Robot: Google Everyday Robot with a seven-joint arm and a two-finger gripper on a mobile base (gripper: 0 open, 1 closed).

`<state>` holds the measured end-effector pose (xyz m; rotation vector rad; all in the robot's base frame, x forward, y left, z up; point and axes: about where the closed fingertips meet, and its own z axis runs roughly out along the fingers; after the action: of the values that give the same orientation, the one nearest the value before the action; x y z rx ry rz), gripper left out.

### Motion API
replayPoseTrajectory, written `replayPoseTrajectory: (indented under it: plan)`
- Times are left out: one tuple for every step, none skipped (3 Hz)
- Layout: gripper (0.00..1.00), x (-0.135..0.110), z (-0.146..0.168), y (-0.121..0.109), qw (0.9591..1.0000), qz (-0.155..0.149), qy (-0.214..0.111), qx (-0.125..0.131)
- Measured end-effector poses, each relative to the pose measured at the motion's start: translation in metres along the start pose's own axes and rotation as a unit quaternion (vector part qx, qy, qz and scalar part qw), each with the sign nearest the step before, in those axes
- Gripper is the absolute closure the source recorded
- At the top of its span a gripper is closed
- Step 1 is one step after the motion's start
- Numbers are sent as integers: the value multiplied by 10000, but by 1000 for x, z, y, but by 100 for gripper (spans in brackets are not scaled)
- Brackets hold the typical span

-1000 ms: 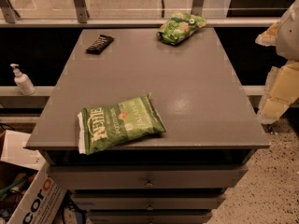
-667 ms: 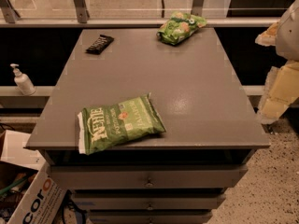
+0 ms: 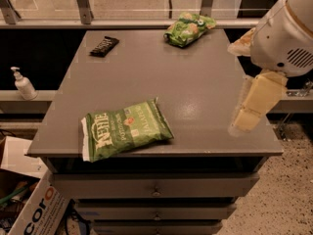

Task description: Move green jalapeno chip bag near rxbar chocolate

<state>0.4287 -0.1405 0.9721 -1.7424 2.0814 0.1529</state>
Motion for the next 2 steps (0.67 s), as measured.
replayPoseTrajectory:
  plan:
    - [0,0,0,0,10000,1,1,1]
    - [0,-6,11,1,9994,-30,-340,-88]
